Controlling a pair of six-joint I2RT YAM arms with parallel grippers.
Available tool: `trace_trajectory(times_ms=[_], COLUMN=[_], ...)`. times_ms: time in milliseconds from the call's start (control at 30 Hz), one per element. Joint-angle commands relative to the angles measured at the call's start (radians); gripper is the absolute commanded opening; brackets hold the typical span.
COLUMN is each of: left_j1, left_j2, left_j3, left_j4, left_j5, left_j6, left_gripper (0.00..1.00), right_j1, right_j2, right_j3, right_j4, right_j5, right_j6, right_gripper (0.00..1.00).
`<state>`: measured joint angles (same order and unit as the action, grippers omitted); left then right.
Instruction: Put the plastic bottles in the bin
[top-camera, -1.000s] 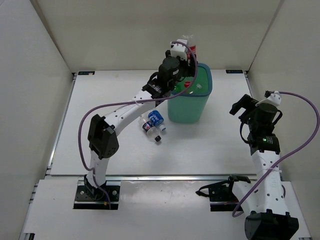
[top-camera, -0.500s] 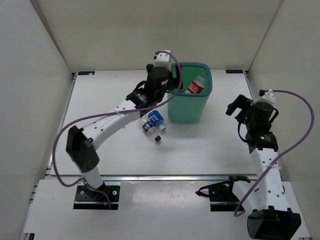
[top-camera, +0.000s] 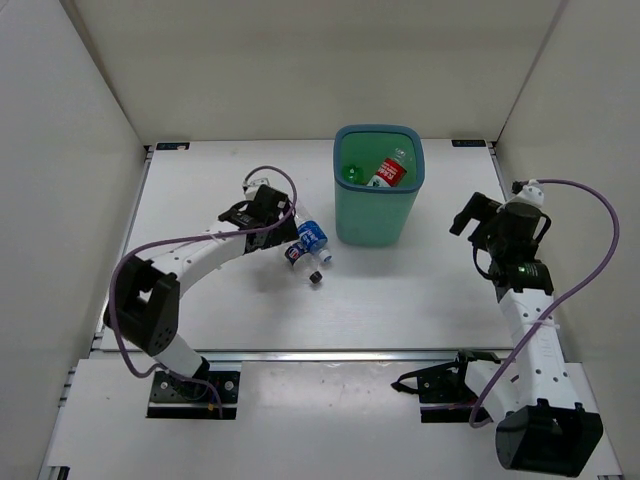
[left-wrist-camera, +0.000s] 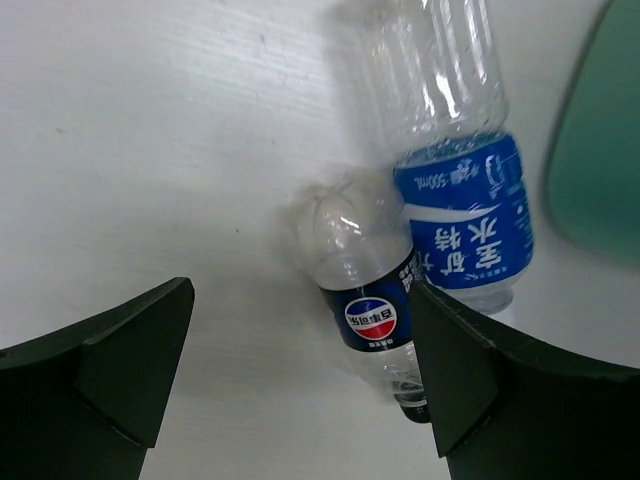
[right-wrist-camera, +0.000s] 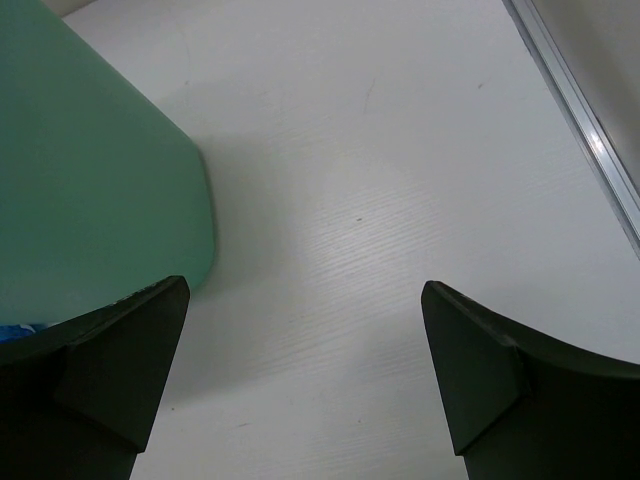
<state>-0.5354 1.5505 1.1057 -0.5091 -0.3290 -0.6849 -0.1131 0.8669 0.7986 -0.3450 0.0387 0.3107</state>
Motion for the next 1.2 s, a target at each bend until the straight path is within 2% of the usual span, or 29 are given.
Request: trace_trajectory(times_ms=[0, 333, 433, 500, 733, 867, 933, 1067, 1167], left_j1=[-0.014, -0.052, -0.041, -0.046, -0.008, 0.003, 0.000, -0.024, -0.057], left_j2=[0.038, 0.175, 0.171, 0.139, -0.006, -0.125, -0.167, -0.158, -0.110], left_j3=[0.009, 0.005, -0.001, -0.027, -0.078, 0.009, 0.125, 0.342, 0.495], left_j4=[0.010, 0.083, 0.075, 0.083, 0.037, -0.020, -0.028, -0.002, 0.092], left_j5=[0.087, 0.166, 0.163, 0.151, 0.136, 0.068, 0.032, -0.030, -0.061], left_j6=[-0.054, -0.056, -0.054, -0.058, -0.035, 0.015, 0.054, 0.131, 0.194], left_gripper=[0.98, 0.94, 0.85, 0.75, 0.55, 0.50, 0.48, 0.47, 0.47], right_j1=[-0.004, -0.019, -0.014, -0.014, -0.017, -0.016, -0.017, -0.022, -0.023], right_j2=[0.023, -0.002, -0.014, -0.019, -0.028, -0.032, -0.023, -0.023, -0.031], right_j3=[0.020, -0.042, -0.067, -0.076, -0.105, -0.124, -0.133, -0.147, -0.154], right_j4=[-0.028, -0.042, -0.057, -0.052, -0.035, -0.011, 0.014, 0.023, 0.035], right_j5=[0.032, 0.020, 0.024, 0.018, 0.013, 0.000, -0.013, -0.029, -0.033], right_j6=[-0.018, -0.002, 0.002, 0.004, 0.004, 0.024, 0.025, 0.033, 0.038], right_gripper=[0.99, 0.99, 0.99, 0.99, 0.99, 0.99, 0.99, 0.99, 0.99])
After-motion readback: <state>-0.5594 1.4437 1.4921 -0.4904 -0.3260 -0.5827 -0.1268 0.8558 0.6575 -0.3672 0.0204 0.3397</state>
